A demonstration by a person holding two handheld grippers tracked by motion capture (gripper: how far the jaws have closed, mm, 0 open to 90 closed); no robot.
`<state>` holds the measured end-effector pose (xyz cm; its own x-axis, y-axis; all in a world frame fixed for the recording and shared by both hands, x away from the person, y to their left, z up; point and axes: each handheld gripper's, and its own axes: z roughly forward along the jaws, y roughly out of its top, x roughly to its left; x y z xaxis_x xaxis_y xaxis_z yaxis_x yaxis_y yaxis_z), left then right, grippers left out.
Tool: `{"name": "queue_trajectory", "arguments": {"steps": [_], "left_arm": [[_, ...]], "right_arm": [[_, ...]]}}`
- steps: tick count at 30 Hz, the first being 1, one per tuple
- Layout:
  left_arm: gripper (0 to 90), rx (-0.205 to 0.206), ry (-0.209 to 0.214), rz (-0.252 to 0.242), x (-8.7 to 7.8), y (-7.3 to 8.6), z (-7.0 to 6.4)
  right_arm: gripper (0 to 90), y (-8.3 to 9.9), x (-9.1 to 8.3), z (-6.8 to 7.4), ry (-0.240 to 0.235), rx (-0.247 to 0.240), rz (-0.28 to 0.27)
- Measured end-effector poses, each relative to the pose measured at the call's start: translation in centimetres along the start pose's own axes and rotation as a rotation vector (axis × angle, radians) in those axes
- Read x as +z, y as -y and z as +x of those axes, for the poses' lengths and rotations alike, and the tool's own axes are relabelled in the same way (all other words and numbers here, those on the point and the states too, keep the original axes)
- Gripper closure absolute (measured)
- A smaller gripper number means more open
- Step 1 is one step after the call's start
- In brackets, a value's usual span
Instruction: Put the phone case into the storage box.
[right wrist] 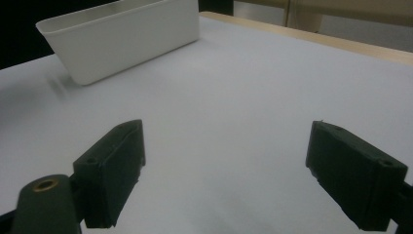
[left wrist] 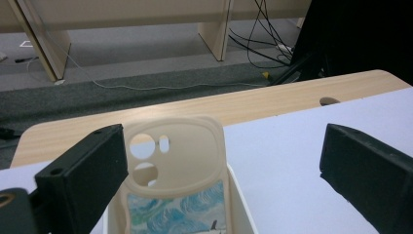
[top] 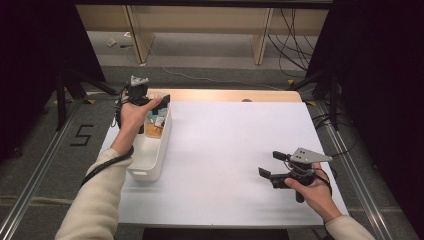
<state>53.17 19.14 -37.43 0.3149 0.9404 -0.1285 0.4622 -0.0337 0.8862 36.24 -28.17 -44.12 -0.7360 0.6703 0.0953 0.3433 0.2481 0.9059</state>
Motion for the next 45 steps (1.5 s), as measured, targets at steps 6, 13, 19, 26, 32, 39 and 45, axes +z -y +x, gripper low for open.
{"name": "queue_trajectory", "arguments": {"steps": [6,13,19,26,32,39,45], "left_arm": [[3.7,0.011,0.019,0.014,-0.7,0.6,-0.2],[4.4,0.023,0.036,0.015,-1.5,1.1,-0.4],[5.2,0.048,0.056,0.015,-2.2,1.6,-0.7],[5.5,0.05,0.082,-0.001,-3.0,2.4,-1.1],[6.2,0.076,0.102,-0.025,-4.0,3.0,-1.7],[6.3,0.088,0.134,-0.033,-4.6,3.4,-2.3],[6.2,0.096,0.168,-0.035,-5.4,4.3,-2.7]], "right_arm": [[15.3,0.0,0.0,0.0,0.0,0.001,-0.001],[15.3,0.0,0.0,0.0,0.0,0.001,-0.002],[15.3,0.0,0.0,-0.1,0.003,0.0,0.001],[15.3,0.0,0.0,-0.1,0.004,0.001,-0.002],[15.3,0.0,-0.1,-0.1,0.008,0.003,-0.002],[15.3,0.0,-0.1,-0.1,0.01,0.005,-0.002],[15.3,0.0,0.0,-0.1,0.009,0.006,0.0]]}}
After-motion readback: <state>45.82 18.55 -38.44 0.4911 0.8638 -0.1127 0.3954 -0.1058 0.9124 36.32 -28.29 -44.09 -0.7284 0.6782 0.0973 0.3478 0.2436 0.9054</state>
